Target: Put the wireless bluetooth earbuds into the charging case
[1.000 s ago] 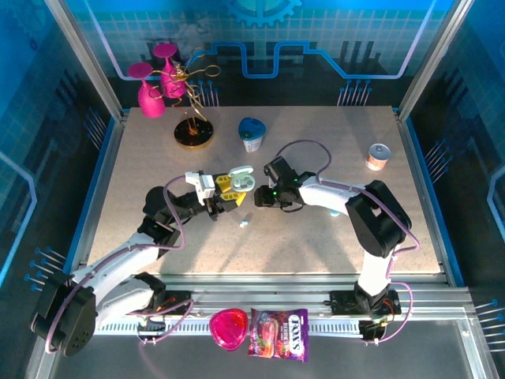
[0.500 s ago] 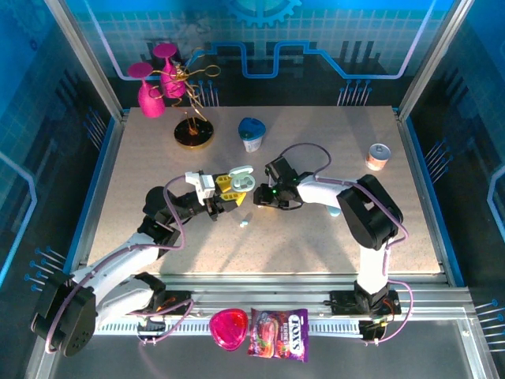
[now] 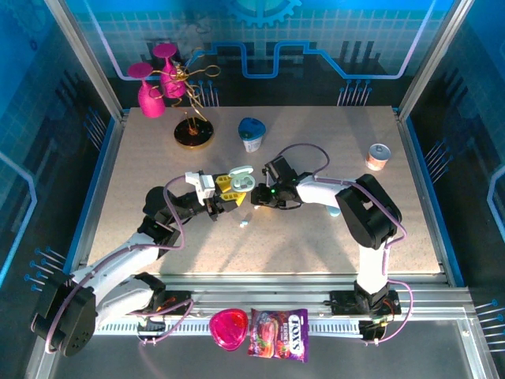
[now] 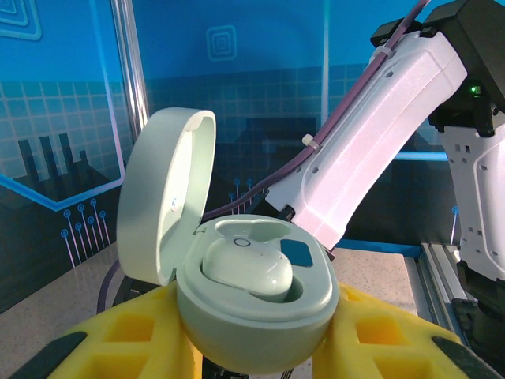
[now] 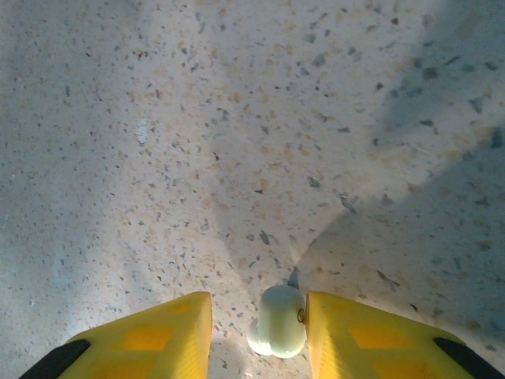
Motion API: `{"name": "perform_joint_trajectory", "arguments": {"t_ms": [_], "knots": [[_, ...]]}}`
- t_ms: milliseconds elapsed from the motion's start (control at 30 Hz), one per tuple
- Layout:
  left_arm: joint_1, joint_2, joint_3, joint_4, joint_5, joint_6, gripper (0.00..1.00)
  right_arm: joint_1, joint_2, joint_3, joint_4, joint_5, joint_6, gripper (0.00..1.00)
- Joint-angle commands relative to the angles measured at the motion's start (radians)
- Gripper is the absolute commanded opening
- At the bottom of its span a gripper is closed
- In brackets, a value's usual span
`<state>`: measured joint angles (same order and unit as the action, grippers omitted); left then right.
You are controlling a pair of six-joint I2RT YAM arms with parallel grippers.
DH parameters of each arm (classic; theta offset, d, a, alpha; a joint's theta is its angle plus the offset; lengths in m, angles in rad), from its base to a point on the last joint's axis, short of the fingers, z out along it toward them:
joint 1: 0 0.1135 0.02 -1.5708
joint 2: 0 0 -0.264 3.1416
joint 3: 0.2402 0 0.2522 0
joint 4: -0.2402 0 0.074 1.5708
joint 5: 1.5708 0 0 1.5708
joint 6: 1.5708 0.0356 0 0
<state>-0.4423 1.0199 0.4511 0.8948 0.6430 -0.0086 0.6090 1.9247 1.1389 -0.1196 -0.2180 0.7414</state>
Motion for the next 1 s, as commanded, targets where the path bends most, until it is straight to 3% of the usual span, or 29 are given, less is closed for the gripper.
{"name": "perform_joint_trajectory", "arguments": {"t_ms": [0,533,967], "knots": [[0.001,-0.007,-0.002,0.015,0.010,0.004,0.32,0.000,0.014,0.004,0.032,-0.031,0.003,0.35],[0.001,-0.011,-0.002,0.015,0.012,0.006,0.32,0.024,0.060,0.077,-0.068,-0.040,-0.095,0.32],[0.001,-0.020,-0.002,0.015,0.012,0.005,0.32,0.089,0.109,0.215,-0.318,0.121,-0.282,0.29]]}}
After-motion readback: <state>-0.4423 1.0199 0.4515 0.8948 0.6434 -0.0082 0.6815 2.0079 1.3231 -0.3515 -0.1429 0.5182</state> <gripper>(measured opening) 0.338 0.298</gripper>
